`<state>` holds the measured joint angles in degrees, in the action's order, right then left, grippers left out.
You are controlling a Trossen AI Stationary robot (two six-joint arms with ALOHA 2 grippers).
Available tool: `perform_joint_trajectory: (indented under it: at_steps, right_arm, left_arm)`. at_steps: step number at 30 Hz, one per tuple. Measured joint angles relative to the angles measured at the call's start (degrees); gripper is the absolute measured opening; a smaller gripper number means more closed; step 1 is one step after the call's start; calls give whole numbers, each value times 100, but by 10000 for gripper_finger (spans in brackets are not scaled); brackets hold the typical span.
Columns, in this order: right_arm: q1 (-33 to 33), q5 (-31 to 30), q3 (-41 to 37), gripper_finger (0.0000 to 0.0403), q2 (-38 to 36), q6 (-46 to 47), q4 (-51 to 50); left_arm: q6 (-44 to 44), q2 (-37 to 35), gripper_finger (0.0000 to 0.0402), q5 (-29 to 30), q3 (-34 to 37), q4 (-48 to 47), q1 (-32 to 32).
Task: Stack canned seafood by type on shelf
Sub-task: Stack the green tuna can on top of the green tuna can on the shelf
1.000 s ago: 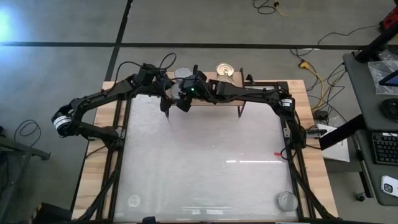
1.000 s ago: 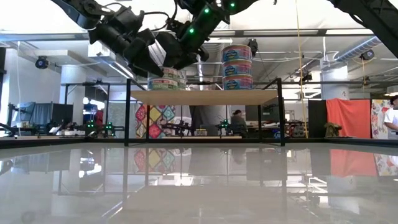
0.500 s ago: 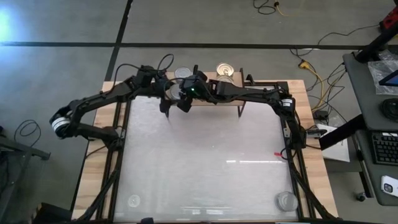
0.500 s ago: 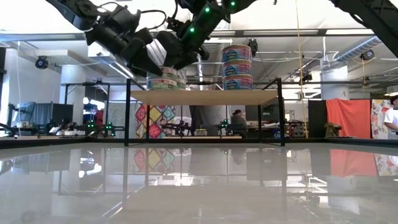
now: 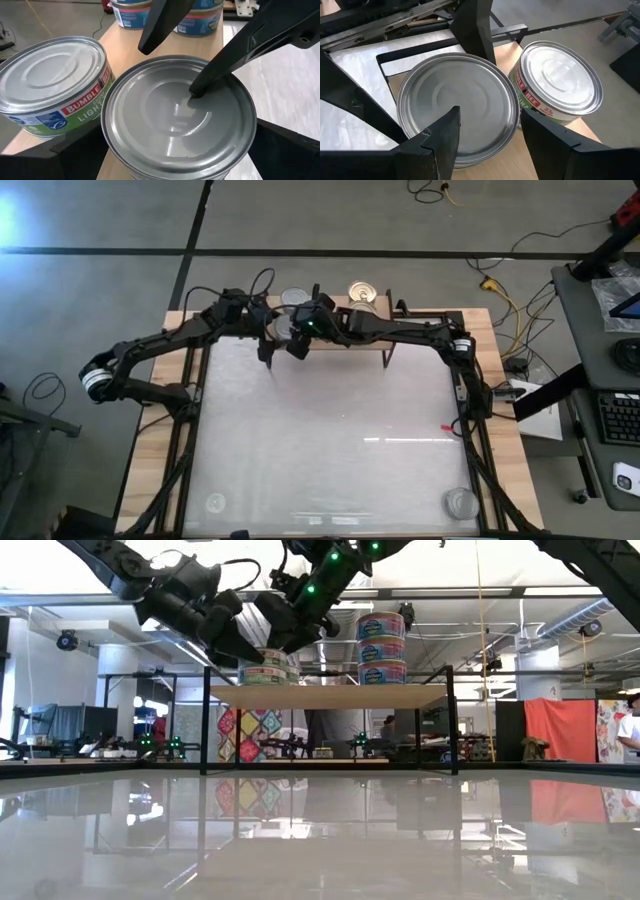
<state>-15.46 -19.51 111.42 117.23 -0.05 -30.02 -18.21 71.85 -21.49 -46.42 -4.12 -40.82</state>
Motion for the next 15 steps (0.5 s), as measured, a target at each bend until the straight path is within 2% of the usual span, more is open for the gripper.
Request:
perform_joint_trajectory:
  at_steps: [7, 15]
  right_arm:
    - [-5, -20, 0, 201, -7, 2, -140]
    - [-43, 24, 0, 201, -7, 45, -145]
  left_arm:
    - [212, -102, 400, -3, 597, 1249, 2]
    - [274, -163, 400, 19, 735, 1428, 4]
